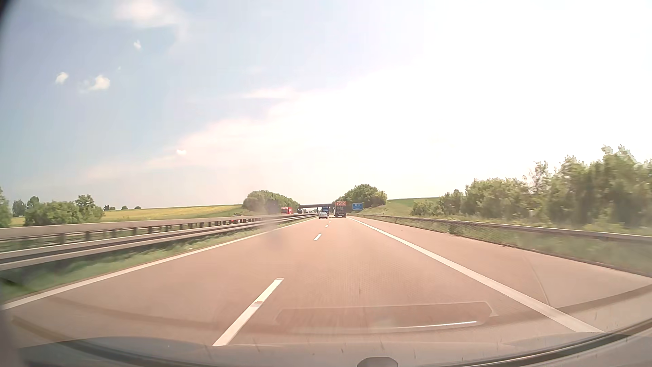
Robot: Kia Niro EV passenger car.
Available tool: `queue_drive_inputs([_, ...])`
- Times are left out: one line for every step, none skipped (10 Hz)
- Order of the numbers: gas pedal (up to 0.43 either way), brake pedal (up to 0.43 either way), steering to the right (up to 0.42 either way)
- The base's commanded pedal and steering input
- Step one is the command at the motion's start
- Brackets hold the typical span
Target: Follow the waypoints while adhering to traffic rules and regulations
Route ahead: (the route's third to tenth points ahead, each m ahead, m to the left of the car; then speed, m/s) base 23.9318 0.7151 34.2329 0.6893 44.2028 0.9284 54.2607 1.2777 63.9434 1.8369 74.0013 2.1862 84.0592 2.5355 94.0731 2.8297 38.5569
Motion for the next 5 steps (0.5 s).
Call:
queue_drive_inputs([0.0, 0.0, -0.006])
queue_drive_inputs([0.0, 0.0, -0.005])
queue_drive_inputs([0.0, 0.0, -0.005])
queue_drive_inputs([0.0, 0.0, -0.006])
queue_drive_inputs([0.0, 0.0, -0.007])
